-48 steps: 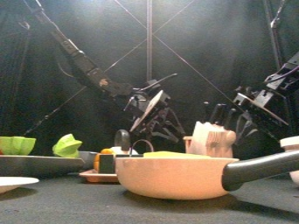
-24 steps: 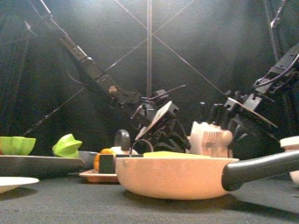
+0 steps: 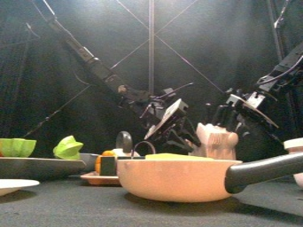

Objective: Move holder closer to center

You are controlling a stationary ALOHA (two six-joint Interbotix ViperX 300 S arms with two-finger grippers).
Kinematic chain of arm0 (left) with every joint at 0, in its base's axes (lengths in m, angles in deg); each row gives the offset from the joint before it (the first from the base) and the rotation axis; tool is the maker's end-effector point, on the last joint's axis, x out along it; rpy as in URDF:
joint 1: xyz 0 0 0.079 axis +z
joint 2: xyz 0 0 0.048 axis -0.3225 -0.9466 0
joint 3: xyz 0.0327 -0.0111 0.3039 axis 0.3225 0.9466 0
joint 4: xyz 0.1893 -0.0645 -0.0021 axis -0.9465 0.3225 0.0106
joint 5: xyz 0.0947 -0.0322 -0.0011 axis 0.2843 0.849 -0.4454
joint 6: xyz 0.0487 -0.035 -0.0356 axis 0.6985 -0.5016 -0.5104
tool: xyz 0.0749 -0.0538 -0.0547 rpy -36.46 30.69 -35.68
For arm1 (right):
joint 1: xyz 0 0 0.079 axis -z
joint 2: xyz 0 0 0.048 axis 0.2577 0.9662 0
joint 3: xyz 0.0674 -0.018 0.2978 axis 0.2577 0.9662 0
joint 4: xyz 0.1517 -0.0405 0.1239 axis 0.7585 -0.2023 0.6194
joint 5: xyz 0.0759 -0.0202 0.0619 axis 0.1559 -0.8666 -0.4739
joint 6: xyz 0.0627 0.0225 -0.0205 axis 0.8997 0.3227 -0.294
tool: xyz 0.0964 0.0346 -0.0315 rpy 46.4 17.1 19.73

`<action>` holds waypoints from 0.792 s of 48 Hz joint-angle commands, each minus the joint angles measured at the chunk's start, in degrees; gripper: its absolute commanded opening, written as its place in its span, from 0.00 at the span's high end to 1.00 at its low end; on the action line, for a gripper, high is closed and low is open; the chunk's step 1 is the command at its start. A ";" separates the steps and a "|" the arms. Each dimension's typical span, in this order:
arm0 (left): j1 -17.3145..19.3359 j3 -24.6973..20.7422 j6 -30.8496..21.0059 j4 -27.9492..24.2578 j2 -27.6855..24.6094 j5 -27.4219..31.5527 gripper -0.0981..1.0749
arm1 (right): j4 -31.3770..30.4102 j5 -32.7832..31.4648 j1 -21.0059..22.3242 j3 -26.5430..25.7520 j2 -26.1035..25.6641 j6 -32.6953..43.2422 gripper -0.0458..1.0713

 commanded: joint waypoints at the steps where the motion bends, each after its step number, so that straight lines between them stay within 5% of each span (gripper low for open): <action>1: -0.18 -1.23 0.09 0.00 1.76 0.26 0.28 | -0.09 0.18 -1.32 -1.32 -1.49 -0.09 0.58; 38: -3.52 -0.18 0.18 -0.62 5.89 0.35 0.28 | 3.25 -1.85 -8.26 2.64 -8.88 0.00 0.59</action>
